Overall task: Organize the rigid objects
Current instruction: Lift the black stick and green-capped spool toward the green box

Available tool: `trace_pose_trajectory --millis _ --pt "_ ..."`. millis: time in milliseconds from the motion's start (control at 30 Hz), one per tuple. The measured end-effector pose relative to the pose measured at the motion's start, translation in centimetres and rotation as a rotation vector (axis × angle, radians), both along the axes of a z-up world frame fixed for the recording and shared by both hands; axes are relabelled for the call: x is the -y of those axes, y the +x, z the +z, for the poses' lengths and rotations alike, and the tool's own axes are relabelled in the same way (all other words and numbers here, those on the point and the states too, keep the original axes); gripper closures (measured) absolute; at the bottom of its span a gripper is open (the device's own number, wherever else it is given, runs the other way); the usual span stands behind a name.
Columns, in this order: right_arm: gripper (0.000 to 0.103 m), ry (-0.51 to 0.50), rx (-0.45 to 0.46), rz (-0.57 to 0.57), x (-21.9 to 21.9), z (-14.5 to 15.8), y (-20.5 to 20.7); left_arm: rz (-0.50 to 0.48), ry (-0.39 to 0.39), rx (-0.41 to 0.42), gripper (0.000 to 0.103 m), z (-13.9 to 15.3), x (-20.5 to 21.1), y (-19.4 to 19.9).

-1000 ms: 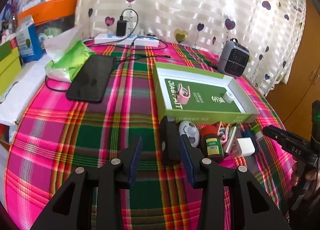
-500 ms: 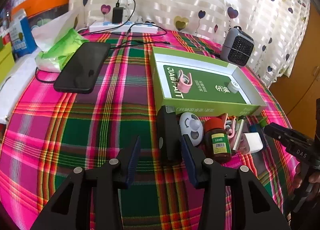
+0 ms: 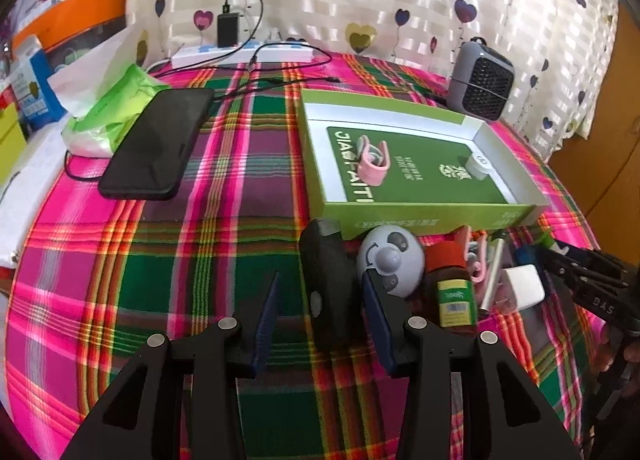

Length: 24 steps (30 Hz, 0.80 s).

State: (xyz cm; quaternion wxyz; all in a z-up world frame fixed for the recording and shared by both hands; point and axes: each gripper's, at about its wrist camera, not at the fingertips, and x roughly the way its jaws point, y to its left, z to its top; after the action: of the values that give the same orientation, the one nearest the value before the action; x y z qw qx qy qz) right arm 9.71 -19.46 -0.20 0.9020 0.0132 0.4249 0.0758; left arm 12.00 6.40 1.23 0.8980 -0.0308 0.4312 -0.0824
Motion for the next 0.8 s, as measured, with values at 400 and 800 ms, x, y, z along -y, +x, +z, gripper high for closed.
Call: trace_pose_trajectory --millis 400,800 --pt "0.063 -0.005 0.001 0.011 -0.05 -0.06 0.28 0.028 -0.017 -0.002 0.062 -0.25 -0.46 0.47" --pt "0.066 -0.006 0.001 0.011 0.02 -0.02 0.22 0.043 -0.026 -0.003 0.08 -0.3 -0.78 0.6"
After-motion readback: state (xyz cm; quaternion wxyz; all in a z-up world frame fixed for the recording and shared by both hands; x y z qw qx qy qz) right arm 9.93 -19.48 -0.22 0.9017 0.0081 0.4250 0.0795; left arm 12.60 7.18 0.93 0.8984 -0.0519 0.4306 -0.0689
